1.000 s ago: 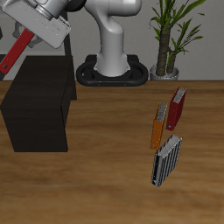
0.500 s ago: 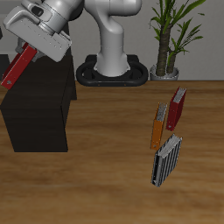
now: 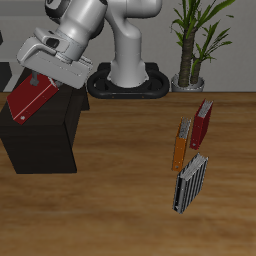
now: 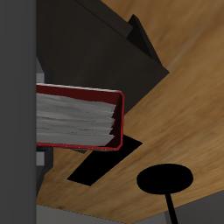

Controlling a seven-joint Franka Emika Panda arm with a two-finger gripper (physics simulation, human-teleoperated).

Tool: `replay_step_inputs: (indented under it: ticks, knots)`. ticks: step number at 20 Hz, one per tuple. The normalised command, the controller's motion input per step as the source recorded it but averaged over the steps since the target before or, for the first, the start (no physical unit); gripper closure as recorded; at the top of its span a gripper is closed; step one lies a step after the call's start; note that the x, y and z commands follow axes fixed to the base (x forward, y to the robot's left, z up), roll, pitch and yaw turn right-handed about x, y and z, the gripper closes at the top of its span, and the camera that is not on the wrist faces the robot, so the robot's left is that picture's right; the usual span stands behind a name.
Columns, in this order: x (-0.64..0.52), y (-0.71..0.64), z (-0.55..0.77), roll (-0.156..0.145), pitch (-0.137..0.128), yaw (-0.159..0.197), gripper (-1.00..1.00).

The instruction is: Place the right red book flat on top of the shelf

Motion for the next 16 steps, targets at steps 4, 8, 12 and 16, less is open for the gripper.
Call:
replay_step_inputs:
  ticks: [4,8,12,16]
  knots:
    - [0.04,0.36,-0.23,0.071,0.098,-0.056,-1.0]
    - [-0.02,0.35,-0.04,0.084,0.04,-0.032,-1.0]
    - [-0.12,0.51,0.08,0.14,0.019,-0.063,-1.0]
    - [-0.19,0.36,0.05,0.13,0.005,-0.058,-1.0]
